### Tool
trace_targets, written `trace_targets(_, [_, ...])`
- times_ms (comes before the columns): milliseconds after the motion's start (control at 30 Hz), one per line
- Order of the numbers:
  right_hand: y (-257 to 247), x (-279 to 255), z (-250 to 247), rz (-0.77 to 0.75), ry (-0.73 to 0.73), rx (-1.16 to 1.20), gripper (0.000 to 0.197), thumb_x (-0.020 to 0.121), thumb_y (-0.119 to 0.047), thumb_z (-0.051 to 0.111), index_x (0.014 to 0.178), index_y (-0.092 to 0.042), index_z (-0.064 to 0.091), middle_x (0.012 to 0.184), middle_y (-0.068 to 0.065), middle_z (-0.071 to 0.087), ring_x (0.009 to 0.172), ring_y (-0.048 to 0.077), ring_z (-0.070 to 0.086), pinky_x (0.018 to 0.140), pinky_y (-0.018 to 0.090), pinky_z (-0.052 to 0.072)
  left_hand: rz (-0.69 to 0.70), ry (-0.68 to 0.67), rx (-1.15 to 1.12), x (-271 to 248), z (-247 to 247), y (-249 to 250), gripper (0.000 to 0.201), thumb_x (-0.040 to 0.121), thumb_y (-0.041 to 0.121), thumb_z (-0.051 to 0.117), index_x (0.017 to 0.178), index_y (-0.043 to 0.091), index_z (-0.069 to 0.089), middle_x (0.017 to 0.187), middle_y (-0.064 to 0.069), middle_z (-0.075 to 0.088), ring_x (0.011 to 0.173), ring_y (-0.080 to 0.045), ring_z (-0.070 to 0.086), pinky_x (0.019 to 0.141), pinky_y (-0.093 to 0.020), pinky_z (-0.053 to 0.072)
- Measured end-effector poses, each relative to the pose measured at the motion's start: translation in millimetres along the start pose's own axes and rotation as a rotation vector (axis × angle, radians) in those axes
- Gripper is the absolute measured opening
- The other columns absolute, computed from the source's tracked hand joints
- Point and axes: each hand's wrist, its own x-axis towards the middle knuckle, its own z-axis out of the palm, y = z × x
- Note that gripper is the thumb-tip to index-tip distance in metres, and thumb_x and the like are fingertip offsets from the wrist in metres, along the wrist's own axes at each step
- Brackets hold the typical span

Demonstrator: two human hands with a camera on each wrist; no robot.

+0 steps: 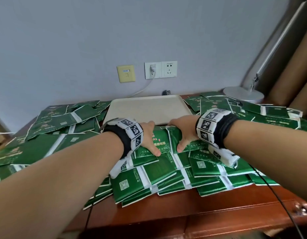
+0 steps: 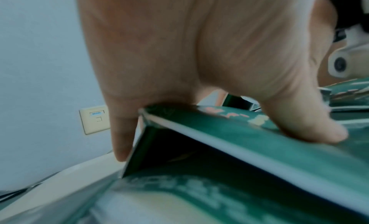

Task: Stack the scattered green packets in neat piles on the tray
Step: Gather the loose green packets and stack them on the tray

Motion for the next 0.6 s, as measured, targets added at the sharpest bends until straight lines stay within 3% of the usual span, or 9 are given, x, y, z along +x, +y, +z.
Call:
trace_targets(67, [0.7, 7.7, -5.4, 0.017, 0.043, 0.000, 0.061, 0.063, -0.050, 0.081, 0.111, -0.019, 0.059, 0.102, -0.003, 0.066, 0.098, 0.018, 0.062, 0.088, 0.033, 0.049, 0.022, 0.051, 0.003, -0.2, -5.3, -3.6, 0.102, 0.064, 0.053, 0.081, 0.142, 0.011, 0.031, 0.133, -0.007, 0.053, 0.116, -0.023, 0.053, 0.098, -0.035, 0.045])
trace_targets(133, [3.2, 14.6, -12.2, 0.031, 0.087, 0.002, 0.048, 0.066, -0.052, 0.079, 0.098, -0.018, 0.065, 0.089, -0.004, 0.068, 0.088, 0.017, 0.064, 0.082, 0.033, 0.052, 0.038, 0.126, 0.053, -0.7, -11.6, -7.0, 0.086, 0.070, 0.050, 0.079, 0.137, 0.009, 0.043, 0.131, -0.006, 0.055, 0.116, -0.023, 0.054, 0.097, -0.035, 0.046])
trace_targets(267, [11.0, 26.1, -32.2, 0.036, 0.189, 0.061, 0.043, 0.069, -0.055, 0.075, 0.089, -0.017, 0.067, 0.083, -0.003, 0.069, 0.077, 0.015, 0.063, 0.075, 0.030, 0.052, 0.043, 0.267, 0.067, 1.4, -27.4, -20.2, 0.060, 0.078, 0.042, 0.075, 0.123, 0.007, 0.057, 0.124, -0.006, 0.058, 0.109, -0.024, 0.056, 0.088, -0.031, 0.046])
trace_targets(367, [14.5, 31.5, -48.8, -0.003, 0.139, 0.141, 0.039, 0.070, -0.054, 0.075, 0.084, -0.020, 0.064, 0.077, -0.004, 0.066, 0.070, 0.013, 0.060, 0.061, 0.024, 0.044, 0.042, 0.295, -0.012, 0.0, -43.2, -35.7, 0.046, 0.077, 0.037, 0.077, 0.111, 0.009, 0.064, 0.111, -0.004, 0.063, 0.094, -0.021, 0.058, 0.076, -0.026, 0.043])
trace_targets(433, [14.1, 34.2, -56.1, -0.011, 0.074, 0.146, 0.041, 0.070, -0.056, 0.074, 0.087, -0.021, 0.062, 0.077, -0.006, 0.065, 0.072, 0.013, 0.060, 0.062, 0.024, 0.043, 0.044, 0.249, -0.060, -1.1, -55.1, -46.0, 0.042, 0.076, 0.039, 0.077, 0.103, 0.009, 0.065, 0.100, -0.002, 0.064, 0.088, -0.021, 0.059, 0.073, -0.026, 0.045])
trace_targets(467, [13.5, 35.1, -56.9, -0.003, 0.039, 0.122, 0.045, 0.070, -0.057, 0.074, 0.092, -0.021, 0.061, 0.081, -0.006, 0.065, 0.076, 0.014, 0.060, 0.066, 0.026, 0.044, 0.048, 0.206, -0.060, -1.6, -59.5, -49.5, 0.044, 0.077, 0.041, 0.076, 0.106, 0.010, 0.063, 0.102, 0.001, 0.063, 0.092, -0.020, 0.059, 0.077, -0.026, 0.044])
trace_targets(533, [10.5, 36.6, -52.1, 0.031, -0.017, 0.061, 0.058, 0.070, -0.056, 0.074, 0.111, -0.018, 0.057, 0.100, -0.003, 0.065, 0.091, 0.016, 0.059, 0.078, 0.027, 0.043, 0.031, 0.114, -0.008, -0.5, -61.1, -52.6, 0.059, 0.078, 0.044, 0.074, 0.124, 0.013, 0.056, 0.119, 0.002, 0.057, 0.108, -0.021, 0.055, 0.089, -0.025, 0.041])
trace_targets(600, [7.3, 38.2, -40.4, 0.055, -0.072, 0.018, 0.076, 0.071, -0.054, 0.075, 0.131, -0.017, 0.047, 0.119, 0.001, 0.060, 0.107, 0.020, 0.056, 0.088, 0.030, 0.041, -0.009, 0.050, 0.008, 4.0, -51.1, -51.4, 0.068, 0.075, 0.043, 0.077, 0.132, 0.018, 0.049, 0.129, 0.001, 0.054, 0.107, -0.019, 0.053, 0.090, -0.026, 0.040])
